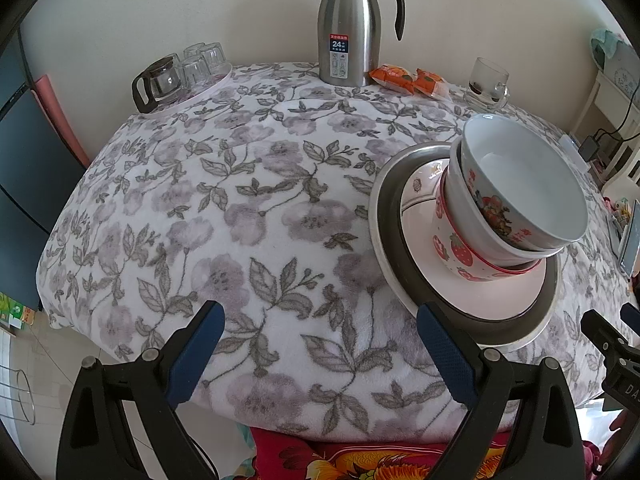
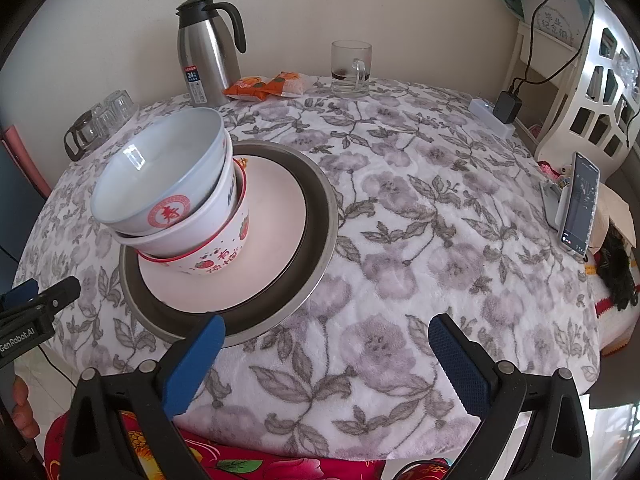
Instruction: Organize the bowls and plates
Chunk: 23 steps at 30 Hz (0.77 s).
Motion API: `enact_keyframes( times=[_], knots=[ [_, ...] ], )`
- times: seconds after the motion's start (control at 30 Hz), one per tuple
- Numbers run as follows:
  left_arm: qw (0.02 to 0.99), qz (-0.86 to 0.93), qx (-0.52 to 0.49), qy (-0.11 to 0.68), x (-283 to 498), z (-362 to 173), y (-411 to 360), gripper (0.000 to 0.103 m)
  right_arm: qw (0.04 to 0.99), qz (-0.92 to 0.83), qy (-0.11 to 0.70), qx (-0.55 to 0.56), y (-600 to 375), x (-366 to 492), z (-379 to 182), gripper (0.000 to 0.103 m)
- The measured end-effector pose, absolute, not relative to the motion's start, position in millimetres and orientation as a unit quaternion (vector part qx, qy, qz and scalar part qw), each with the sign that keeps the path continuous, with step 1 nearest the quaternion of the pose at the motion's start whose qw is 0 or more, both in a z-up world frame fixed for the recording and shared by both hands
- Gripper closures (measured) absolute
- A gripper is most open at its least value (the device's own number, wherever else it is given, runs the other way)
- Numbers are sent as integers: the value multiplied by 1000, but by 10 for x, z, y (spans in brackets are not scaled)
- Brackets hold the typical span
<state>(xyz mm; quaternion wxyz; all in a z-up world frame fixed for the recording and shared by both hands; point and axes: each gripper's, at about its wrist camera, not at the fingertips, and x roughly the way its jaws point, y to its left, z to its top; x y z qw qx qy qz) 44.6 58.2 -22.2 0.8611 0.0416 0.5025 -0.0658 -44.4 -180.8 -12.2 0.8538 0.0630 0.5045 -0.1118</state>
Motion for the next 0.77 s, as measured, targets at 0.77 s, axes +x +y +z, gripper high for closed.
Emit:
enact_keyframes(
  times=[0.77],
  knots=[
    [864,-59,36,498,435,-203,615,6,853,-111,506,62,-1818,-464,-144,0]
  ],
)
